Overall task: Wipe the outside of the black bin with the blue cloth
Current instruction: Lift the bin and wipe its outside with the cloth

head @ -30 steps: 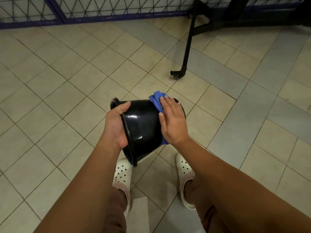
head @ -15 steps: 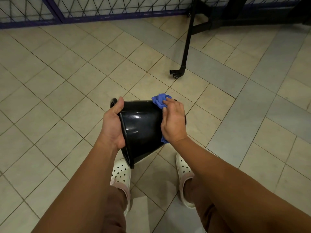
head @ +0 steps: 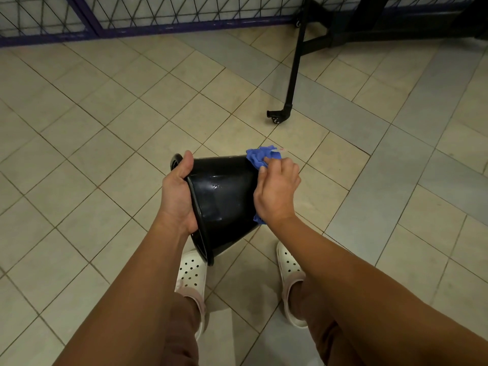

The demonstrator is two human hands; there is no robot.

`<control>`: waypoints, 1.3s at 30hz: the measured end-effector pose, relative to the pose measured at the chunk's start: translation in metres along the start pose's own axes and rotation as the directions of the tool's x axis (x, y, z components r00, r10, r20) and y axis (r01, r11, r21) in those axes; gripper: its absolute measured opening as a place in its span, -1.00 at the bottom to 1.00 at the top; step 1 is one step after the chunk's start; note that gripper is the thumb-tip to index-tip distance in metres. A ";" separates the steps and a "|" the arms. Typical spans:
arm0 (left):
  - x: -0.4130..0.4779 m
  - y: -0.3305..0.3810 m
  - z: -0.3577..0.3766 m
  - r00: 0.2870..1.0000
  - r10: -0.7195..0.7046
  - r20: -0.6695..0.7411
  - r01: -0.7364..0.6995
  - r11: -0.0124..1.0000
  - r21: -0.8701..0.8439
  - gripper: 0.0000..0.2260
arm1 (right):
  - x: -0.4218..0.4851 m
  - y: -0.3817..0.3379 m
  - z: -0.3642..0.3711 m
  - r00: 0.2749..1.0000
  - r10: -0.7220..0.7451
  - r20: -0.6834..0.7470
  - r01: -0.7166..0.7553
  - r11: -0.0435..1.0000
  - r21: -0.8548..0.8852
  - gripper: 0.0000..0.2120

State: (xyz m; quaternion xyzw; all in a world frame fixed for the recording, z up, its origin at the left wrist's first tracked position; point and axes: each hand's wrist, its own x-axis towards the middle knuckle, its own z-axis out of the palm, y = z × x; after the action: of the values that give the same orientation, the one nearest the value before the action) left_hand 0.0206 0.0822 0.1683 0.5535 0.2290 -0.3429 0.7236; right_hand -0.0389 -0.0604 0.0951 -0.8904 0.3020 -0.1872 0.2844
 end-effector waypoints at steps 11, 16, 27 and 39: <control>-0.004 -0.003 0.005 1.000 0.029 0.012 -0.029 0.999 -0.027 -0.52 | 0.007 0.003 -0.004 0.969 0.094 0.230 -0.105 0.994 0.036 -0.50; 0.000 -0.001 0.002 0.999 0.043 0.005 -0.043 0.997 -0.057 -0.45 | -0.011 -0.016 -0.002 0.977 -0.011 0.213 -0.007 0.996 0.085 -0.50; -0.004 -0.005 0.005 0.998 0.059 0.007 -0.059 0.998 -0.004 -0.44 | 0.017 0.005 -0.001 0.974 0.196 0.113 -0.205 0.977 0.066 -0.60; -0.003 0.000 0.001 0.999 0.038 0.028 -0.037 0.999 -0.025 -0.34 | 0.032 0.009 -0.008 0.984 0.146 0.097 -0.155 0.984 0.086 -0.69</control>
State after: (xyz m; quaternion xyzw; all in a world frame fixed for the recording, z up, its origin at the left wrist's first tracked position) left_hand 0.0187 0.0825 0.1710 0.5438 0.2124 -0.3342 0.7399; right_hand -0.0228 -0.0898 0.1009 -0.8584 0.3461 -0.1385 0.3524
